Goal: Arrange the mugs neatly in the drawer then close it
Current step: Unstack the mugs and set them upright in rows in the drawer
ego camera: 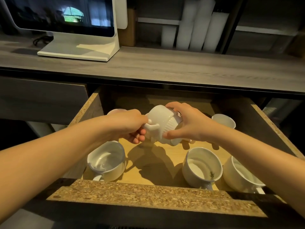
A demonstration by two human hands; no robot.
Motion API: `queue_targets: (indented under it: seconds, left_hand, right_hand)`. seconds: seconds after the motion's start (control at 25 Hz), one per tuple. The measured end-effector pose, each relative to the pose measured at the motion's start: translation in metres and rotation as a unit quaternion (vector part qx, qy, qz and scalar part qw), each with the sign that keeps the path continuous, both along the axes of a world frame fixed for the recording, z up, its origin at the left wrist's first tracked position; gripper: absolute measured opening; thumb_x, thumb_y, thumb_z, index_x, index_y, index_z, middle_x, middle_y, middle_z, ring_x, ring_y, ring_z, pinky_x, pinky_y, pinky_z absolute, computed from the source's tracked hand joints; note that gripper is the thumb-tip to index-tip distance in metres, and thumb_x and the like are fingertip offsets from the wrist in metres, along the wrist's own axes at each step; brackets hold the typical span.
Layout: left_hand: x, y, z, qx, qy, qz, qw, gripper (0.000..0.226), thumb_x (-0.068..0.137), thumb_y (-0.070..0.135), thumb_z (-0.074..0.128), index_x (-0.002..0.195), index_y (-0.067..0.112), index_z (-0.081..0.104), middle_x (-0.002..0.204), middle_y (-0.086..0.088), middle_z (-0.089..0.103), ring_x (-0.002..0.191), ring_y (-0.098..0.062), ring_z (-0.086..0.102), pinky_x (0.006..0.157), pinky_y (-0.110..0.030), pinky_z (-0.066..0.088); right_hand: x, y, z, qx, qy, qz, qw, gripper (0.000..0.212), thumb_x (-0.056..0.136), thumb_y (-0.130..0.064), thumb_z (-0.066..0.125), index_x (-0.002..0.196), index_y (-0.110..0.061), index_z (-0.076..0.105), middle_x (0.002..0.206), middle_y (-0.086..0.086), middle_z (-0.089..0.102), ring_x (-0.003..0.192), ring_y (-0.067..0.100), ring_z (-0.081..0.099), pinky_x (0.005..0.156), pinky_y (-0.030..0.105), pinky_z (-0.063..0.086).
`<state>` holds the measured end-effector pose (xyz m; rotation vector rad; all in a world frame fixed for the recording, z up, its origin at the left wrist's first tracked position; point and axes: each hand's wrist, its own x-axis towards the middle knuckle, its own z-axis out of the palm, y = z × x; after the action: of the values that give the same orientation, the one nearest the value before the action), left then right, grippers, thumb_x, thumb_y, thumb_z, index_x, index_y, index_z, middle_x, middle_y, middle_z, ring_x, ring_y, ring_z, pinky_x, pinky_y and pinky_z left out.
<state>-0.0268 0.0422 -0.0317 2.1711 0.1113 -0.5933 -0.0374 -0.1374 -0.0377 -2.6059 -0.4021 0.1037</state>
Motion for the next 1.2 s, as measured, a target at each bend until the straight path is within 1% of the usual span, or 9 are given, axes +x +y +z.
queue_targets:
  seconds: [0.16, 0.28, 0.36, 0.44, 0.56, 0.72, 0.88, 1.0, 1.2]
  left_hand:
    - [-0.009, 0.001, 0.009, 0.129, -0.127, -0.077, 0.98, 0.042, 0.099, 0.022, 0.033, 0.069, 0.004, 0.057, 0.053, -0.007, 0.055, 0.037, -0.011, 0.048, 0.041, -0.02, 0.043]
    - [-0.022, 0.003, 0.011, 0.311, -0.268, -0.213, 0.887, 0.033, 0.1, 0.019, 0.033, 0.092, 0.001, 0.06, 0.072, -0.005, 0.055, 0.068, -0.02, 0.055, 0.07, -0.035, 0.052]
    - [-0.03, 0.002, 0.007, 0.371, -0.335, -0.278, 0.82, 0.02, 0.1, 0.016, 0.039, 0.099, 0.01, 0.057, 0.074, 0.002, 0.045, 0.075, -0.016, 0.052, 0.074, -0.032, 0.051]
    - [-0.036, 0.003, 0.003, 0.386, -0.352, -0.303, 0.797, 0.014, 0.1, 0.016, 0.041, 0.106, 0.016, 0.053, 0.085, 0.002, 0.053, 0.075, -0.011, 0.053, 0.071, -0.026, 0.051]
    - [-0.039, 0.007, 0.0, 0.384, -0.362, -0.324, 0.786, 0.02, 0.101, 0.026, 0.033, 0.113, 0.016, 0.047, 0.088, 0.003, 0.055, 0.069, -0.01, 0.053, 0.06, -0.019, 0.044]
    - [-0.046, 0.011, 0.006, 0.354, -0.31, -0.397, 0.788, 0.032, 0.098, 0.043, 0.028, 0.101, 0.02, 0.051, 0.085, 0.004, 0.057, 0.069, -0.009, 0.055, 0.069, -0.025, 0.047]
    - [-0.038, 0.018, 0.009, 0.308, -0.212, -0.371, 0.85, 0.042, 0.093, 0.049, 0.037, 0.088, 0.015, 0.061, 0.078, -0.004, 0.063, 0.063, -0.013, 0.053, 0.062, -0.025, 0.044]
    - [-0.025, 0.03, -0.001, 0.387, -0.187, -0.343, 0.835, 0.032, 0.09, 0.044, 0.049, 0.111, 0.019, 0.054, 0.099, 0.001, 0.063, 0.081, -0.011, 0.056, 0.075, -0.023, 0.049]
    - [-0.016, 0.044, -0.025, 0.456, -0.06, -0.346, 0.818, 0.078, 0.075, 0.046, 0.069, 0.139, 0.023, 0.031, 0.14, -0.002, 0.046, 0.121, -0.022, 0.05, 0.096, -0.034, 0.049]
  right_hand:
    - [0.006, -0.006, 0.001, 0.104, 0.102, -0.019, 0.989, 0.068, 0.084, -0.045, 0.061, 0.142, -0.031, 0.028, 0.135, -0.001, 0.046, 0.105, 0.013, 0.051, 0.078, 0.023, 0.05]
    - [0.014, -0.004, 0.004, 0.099, 0.172, -0.028, 0.98, 0.067, 0.084, -0.052, 0.055, 0.142, -0.028, 0.029, 0.13, -0.001, 0.048, 0.102, 0.013, 0.052, 0.068, 0.017, 0.05]
    - [0.019, -0.001, 0.004, 0.073, 0.193, -0.011, 0.978, 0.066, 0.082, -0.054, 0.056, 0.138, -0.026, 0.035, 0.119, -0.006, 0.049, 0.1, 0.014, 0.054, 0.067, 0.018, 0.052]
    - [0.022, 0.001, 0.003, 0.047, 0.204, 0.017, 0.978, 0.06, 0.081, -0.052, 0.06, 0.132, -0.025, 0.042, 0.113, -0.007, 0.052, 0.094, 0.014, 0.057, 0.068, 0.019, 0.054]
    - [0.023, 0.004, 0.001, 0.017, 0.253, 0.057, 0.966, 0.054, 0.081, -0.047, 0.063, 0.127, -0.027, 0.043, 0.107, -0.008, 0.056, 0.085, 0.01, 0.058, 0.066, 0.016, 0.055]
    - [0.02, 0.006, -0.002, -0.061, 0.244, 0.109, 0.962, 0.045, 0.081, -0.044, 0.065, 0.119, -0.029, 0.046, 0.094, -0.012, 0.056, 0.078, 0.007, 0.057, 0.05, 0.005, 0.046]
    - [0.013, 0.012, -0.013, -0.126, 0.178, 0.146, 0.965, 0.073, 0.07, -0.046, 0.075, 0.131, -0.024, 0.04, 0.117, -0.001, 0.052, 0.1, 0.016, 0.053, 0.074, 0.016, 0.046]
    - [0.006, 0.019, -0.023, -0.178, 0.112, 0.181, 0.961, 0.087, 0.068, -0.045, 0.078, 0.139, -0.024, 0.032, 0.131, 0.002, 0.047, 0.115, 0.02, 0.049, 0.085, 0.022, 0.041]
    - [-0.001, 0.03, -0.032, -0.24, 0.033, 0.228, 0.943, 0.097, 0.066, -0.039, 0.082, 0.142, -0.024, 0.024, 0.137, 0.003, 0.044, 0.118, 0.022, 0.051, 0.088, 0.025, 0.046]
